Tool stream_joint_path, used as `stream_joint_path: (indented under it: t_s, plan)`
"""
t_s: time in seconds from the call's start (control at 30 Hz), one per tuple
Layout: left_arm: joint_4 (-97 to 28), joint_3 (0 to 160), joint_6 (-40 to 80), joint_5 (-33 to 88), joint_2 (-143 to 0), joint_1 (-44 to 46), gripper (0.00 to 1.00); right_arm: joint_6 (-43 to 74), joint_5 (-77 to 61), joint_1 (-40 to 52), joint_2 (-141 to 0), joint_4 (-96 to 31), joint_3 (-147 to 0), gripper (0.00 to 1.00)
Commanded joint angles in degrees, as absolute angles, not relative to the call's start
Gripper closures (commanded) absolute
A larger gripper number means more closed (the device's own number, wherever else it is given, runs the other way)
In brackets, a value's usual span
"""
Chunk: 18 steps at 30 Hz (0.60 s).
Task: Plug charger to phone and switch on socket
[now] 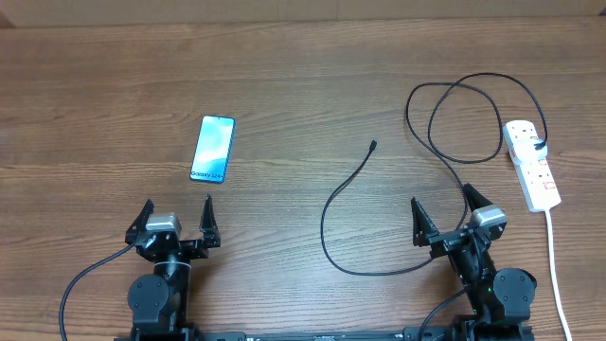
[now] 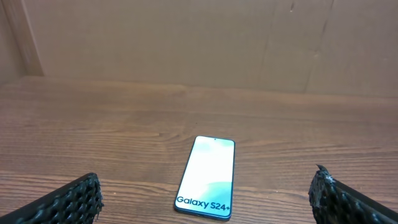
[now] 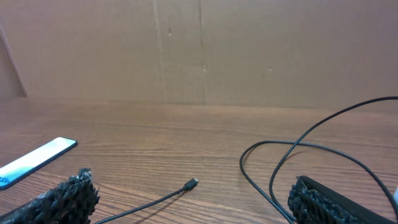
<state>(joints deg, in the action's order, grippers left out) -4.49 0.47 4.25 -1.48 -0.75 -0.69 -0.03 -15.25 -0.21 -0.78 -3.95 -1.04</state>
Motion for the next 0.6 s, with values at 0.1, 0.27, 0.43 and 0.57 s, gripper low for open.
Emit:
stream_joint_path:
  t_s: [0.1,0.27,0.43,0.57]
  plan:
    - [-4.4,0.3,3.0,-1.3,-0.5,-0.7,0.00,-0.3,-15.3,0.3,-0.2,-3.5,-0.4,0.00]
    - [-4.2,0.3,1.0,-3.0,-0.5,-0.7,0.01,-0.3,-15.3,0.3,-0.2,-3.5,-0.4,0.00]
    - [-3.8,0.3,1.1,-3.0,-0.5,-0.7,0.00,-0.3,-15.3,0.3,-0.2,-3.5,-0.4,0.00]
    - [-5.0,1.3,1.3,-1.2,-0.5,-0.7,0.00,-0.3,-15.3,0.3,-0.2,-3.5,-0.4,0.00]
